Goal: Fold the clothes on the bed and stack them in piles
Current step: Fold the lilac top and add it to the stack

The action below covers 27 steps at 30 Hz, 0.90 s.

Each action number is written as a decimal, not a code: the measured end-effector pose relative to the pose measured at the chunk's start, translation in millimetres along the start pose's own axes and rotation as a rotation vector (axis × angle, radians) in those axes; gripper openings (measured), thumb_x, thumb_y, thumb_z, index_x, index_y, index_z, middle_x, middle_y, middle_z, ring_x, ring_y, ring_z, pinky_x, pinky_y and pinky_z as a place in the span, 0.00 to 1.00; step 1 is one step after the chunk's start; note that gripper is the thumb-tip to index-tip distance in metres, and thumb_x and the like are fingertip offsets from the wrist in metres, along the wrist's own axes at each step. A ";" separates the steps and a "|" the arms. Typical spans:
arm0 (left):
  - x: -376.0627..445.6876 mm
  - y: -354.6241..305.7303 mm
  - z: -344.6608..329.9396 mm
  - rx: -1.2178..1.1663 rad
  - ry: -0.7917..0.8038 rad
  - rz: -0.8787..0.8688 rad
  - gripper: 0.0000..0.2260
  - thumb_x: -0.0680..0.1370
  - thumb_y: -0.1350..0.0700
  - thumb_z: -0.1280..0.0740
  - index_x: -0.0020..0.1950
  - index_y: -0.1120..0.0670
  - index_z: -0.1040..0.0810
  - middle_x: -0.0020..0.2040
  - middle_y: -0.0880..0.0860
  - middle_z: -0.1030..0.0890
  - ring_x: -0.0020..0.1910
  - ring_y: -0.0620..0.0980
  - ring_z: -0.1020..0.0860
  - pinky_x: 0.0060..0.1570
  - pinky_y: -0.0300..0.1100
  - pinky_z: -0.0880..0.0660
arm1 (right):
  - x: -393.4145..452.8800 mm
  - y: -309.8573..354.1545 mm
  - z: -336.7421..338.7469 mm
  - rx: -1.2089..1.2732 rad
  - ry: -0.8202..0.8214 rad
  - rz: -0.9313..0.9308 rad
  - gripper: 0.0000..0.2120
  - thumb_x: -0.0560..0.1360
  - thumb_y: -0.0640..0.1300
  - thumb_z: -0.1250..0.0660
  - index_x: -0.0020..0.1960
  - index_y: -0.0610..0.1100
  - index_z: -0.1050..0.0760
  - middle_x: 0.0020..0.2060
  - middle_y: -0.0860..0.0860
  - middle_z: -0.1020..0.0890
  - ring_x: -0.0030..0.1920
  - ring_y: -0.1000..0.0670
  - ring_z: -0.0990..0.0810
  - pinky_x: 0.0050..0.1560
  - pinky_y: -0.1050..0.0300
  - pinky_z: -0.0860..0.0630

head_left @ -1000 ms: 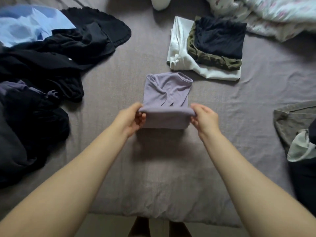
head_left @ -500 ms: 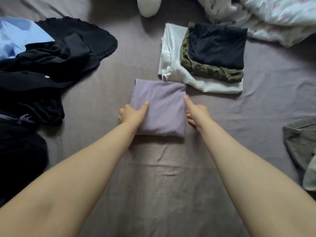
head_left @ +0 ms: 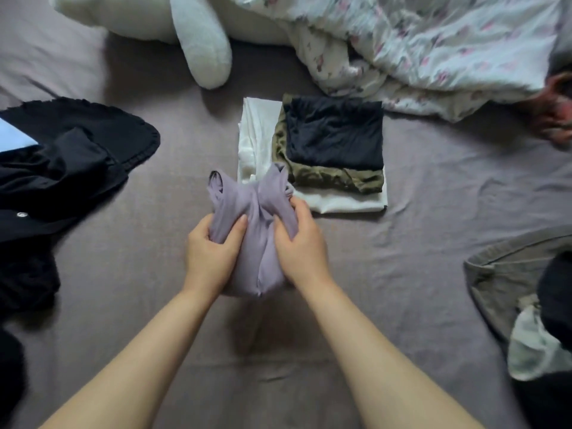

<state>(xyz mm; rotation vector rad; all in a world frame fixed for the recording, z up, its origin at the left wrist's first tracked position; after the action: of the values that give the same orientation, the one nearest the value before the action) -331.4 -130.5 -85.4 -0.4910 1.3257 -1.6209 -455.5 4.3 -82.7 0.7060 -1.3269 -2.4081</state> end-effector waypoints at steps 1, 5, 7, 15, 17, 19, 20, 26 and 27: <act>4.2 -19.8 -8.2 -0.028 -0.008 -0.025 0.06 0.74 0.55 0.28 0.39 0.49 0.23 0.37 0.45 0.20 0.34 0.34 0.25 0.37 0.32 0.27 | 9.1 13.4 21.8 0.024 -0.031 0.042 0.17 0.78 0.43 0.37 0.66 0.49 0.30 0.58 0.50 0.20 0.55 0.49 0.23 0.49 0.62 0.32; 48.4 -87.5 -61.5 -0.111 0.021 -0.083 0.06 0.76 0.51 0.30 0.41 0.50 0.23 0.39 0.43 0.20 0.36 0.32 0.24 0.39 0.31 0.27 | 73.1 36.1 102.9 0.047 -0.170 0.098 0.14 0.78 0.44 0.37 0.64 0.47 0.28 0.52 0.55 0.20 0.54 0.51 0.23 0.51 0.61 0.30; 78.8 -95.7 -95.4 -0.155 0.044 -0.048 0.08 0.75 0.48 0.29 0.47 0.52 0.22 0.44 0.45 0.19 0.42 0.37 0.22 0.46 0.33 0.26 | 114.4 31.8 130.8 0.028 -0.228 0.087 0.18 0.79 0.45 0.37 0.68 0.48 0.30 0.57 0.53 0.21 0.58 0.50 0.24 0.55 0.61 0.30; 118.3 -41.5 -204.9 0.766 0.280 -0.240 0.29 0.79 0.46 0.40 0.78 0.44 0.48 0.79 0.53 0.47 0.77 0.55 0.47 0.73 0.57 0.47 | 178.4 -61.8 77.1 -0.581 -0.024 -0.110 0.32 0.81 0.52 0.44 0.78 0.55 0.59 0.78 0.45 0.58 0.77 0.41 0.54 0.74 0.44 0.48; 115.7 -14.9 -214.1 0.849 0.354 -0.194 0.27 0.82 0.45 0.46 0.78 0.44 0.52 0.79 0.53 0.53 0.78 0.52 0.52 0.74 0.57 0.54 | 173.7 -71.7 64.0 -0.691 -0.005 -0.040 0.29 0.82 0.52 0.50 0.78 0.54 0.59 0.78 0.46 0.58 0.77 0.43 0.57 0.75 0.46 0.53; 120.5 -6.7 -214.7 0.872 0.364 -0.171 0.27 0.82 0.44 0.48 0.78 0.44 0.55 0.79 0.53 0.55 0.78 0.50 0.52 0.74 0.57 0.56 | 180.5 -79.0 65.5 -0.721 -0.005 -0.021 0.28 0.82 0.53 0.51 0.78 0.54 0.58 0.78 0.46 0.57 0.77 0.43 0.56 0.75 0.47 0.55; 122.3 -7.7 -215.5 0.878 0.373 -0.167 0.27 0.82 0.44 0.48 0.78 0.43 0.56 0.79 0.53 0.55 0.78 0.50 0.52 0.73 0.57 0.56 | 185.7 -82.2 66.9 -0.730 0.005 -0.022 0.28 0.82 0.53 0.51 0.78 0.54 0.57 0.78 0.46 0.57 0.77 0.43 0.56 0.75 0.47 0.55; 122.1 -12.2 -218.9 0.882 0.429 -0.115 0.27 0.82 0.43 0.49 0.78 0.42 0.57 0.79 0.52 0.57 0.78 0.50 0.53 0.74 0.58 0.57 | 195.6 -78.9 67.2 -0.811 0.074 -0.057 0.28 0.82 0.55 0.51 0.78 0.55 0.57 0.78 0.44 0.58 0.77 0.41 0.55 0.75 0.46 0.54; 120.8 -13.1 -215.1 0.896 0.416 -0.113 0.27 0.82 0.43 0.49 0.78 0.43 0.57 0.79 0.52 0.58 0.78 0.50 0.53 0.74 0.59 0.56 | 191.8 -74.9 68.3 -0.815 0.046 -0.045 0.28 0.82 0.55 0.50 0.78 0.54 0.57 0.78 0.44 0.58 0.77 0.41 0.55 0.75 0.46 0.53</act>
<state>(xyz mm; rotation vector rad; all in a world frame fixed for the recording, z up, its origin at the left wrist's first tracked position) -561.4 -119.9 -174.8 0.3364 0.7110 -2.2724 -654.9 -0.5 -167.8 0.5363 -0.2283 -2.6175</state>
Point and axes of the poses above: each hand's wrist, its own x-axis towards the middle knuckle, its own z-axis out of the back of the hand, y = z × x, the point moved 10 cm from there along x, towards the middle knuckle
